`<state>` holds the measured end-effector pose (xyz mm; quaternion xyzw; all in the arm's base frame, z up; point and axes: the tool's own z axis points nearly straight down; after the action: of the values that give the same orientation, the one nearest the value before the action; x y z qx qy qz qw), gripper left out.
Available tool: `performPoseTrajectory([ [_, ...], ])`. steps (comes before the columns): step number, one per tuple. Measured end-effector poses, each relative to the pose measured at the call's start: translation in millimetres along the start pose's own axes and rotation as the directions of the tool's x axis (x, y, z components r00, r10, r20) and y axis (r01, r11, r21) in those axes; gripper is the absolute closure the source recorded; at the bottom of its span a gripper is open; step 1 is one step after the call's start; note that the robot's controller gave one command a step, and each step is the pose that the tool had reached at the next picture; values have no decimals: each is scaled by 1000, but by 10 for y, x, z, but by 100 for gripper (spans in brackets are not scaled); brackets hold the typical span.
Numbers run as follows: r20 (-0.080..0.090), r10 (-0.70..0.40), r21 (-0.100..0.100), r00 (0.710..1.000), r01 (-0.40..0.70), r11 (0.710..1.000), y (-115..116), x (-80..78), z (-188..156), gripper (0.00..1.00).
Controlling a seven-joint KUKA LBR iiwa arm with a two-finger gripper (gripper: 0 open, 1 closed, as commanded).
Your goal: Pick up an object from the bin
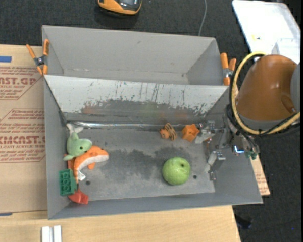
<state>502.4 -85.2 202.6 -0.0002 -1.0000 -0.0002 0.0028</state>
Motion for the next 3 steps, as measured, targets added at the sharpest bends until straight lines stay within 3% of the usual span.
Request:
performPoseTrajectory([
  [1, 7, -1, 1, 1000, 1, 1000, 2, -17, -33, 0],
  [2, 12, 36, 2, 999, -36, 999, -319, 174, 535, 0],
  [3, 6, -86, 2, 996, 86, 996, 119, 79, 198, 0],
])
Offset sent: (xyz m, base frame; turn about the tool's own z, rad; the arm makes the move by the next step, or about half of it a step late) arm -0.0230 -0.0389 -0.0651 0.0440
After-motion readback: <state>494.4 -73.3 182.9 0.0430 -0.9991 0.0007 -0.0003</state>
